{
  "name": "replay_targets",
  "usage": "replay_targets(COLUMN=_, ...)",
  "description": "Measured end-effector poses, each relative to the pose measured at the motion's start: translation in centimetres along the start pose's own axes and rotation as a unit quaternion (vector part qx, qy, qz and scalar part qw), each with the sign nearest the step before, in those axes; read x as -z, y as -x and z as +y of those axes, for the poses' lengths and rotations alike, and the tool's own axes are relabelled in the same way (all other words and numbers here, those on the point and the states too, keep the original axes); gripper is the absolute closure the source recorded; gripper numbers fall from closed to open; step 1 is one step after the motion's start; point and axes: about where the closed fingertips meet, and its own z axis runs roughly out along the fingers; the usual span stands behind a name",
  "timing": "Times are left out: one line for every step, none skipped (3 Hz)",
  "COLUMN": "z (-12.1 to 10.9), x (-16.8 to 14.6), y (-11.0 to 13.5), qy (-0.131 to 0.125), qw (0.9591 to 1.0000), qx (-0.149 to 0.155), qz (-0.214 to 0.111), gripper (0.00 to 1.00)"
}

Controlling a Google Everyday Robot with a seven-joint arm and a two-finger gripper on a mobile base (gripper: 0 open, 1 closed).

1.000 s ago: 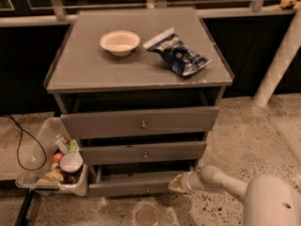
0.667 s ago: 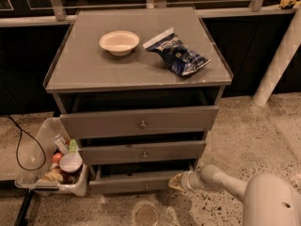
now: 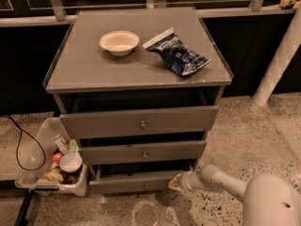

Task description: Close bottom drawer

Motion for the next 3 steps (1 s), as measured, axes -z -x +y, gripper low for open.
replay_targets(z=0.0, x=0.0, y=0.0, qy=0.0, qw=1.0, qx=0.0, qz=0.0, gripper=0.11)
replay_targets(z=0.01, x=-0.01, y=0.0, qy=0.0, qw=1.0, qx=0.0, qz=0.0, gripper=0.0)
replay_targets(z=0.01, x=-0.01, y=0.0, qy=0.0, qw=1.0, qx=0.0, qz=0.0, gripper=0.0)
